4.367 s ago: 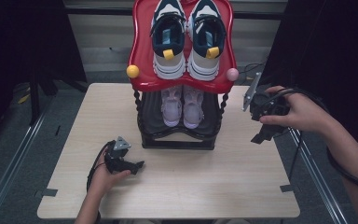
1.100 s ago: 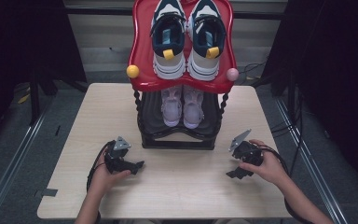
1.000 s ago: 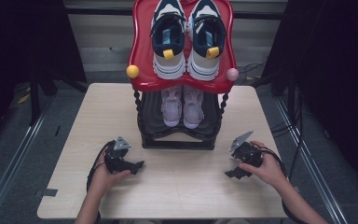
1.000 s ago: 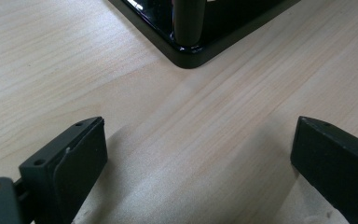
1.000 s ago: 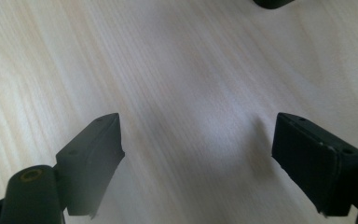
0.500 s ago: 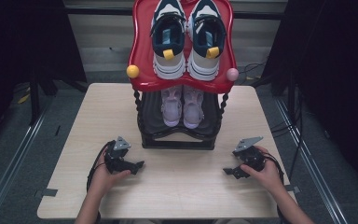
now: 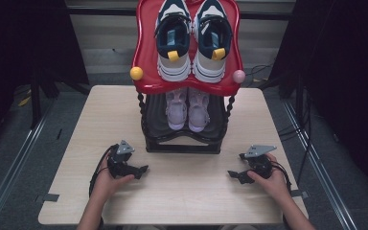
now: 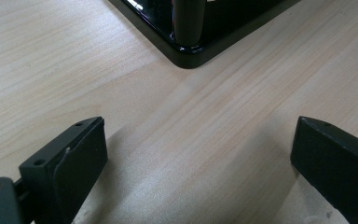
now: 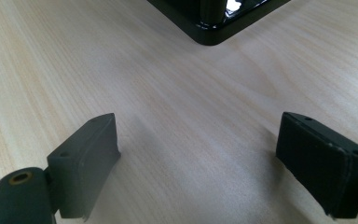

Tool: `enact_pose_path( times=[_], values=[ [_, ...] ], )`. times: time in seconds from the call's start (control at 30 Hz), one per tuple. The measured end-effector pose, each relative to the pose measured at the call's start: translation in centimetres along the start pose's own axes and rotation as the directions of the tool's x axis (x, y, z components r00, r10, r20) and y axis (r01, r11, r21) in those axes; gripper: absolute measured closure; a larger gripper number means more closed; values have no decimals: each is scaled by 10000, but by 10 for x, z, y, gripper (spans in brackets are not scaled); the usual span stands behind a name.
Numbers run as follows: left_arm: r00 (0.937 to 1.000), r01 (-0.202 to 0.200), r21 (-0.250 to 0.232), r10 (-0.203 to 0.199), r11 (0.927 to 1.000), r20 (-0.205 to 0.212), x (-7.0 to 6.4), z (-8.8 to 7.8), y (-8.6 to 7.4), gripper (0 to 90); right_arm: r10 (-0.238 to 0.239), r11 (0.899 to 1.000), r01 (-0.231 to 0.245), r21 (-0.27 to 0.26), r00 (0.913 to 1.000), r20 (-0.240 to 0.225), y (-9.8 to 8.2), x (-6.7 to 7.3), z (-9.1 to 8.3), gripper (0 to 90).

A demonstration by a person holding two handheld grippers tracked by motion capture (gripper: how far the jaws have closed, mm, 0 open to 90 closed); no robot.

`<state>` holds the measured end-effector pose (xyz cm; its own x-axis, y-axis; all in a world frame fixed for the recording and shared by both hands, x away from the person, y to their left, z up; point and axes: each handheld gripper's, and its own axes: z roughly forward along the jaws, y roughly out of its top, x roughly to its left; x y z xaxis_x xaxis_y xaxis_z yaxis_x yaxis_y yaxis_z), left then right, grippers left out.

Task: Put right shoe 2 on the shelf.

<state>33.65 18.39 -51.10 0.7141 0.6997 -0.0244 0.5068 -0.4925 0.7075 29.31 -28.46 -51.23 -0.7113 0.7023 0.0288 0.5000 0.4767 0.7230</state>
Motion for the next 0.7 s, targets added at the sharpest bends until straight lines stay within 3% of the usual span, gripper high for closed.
enact_pose_path(
  times=[0.7],
  values=[
    [10000, 7, -2, -7, 10000, 0, 0, 0, 0, 33, 116, 9999, -116, 16, 9999, 127, 1, 2, 1, 120]
  ],
)
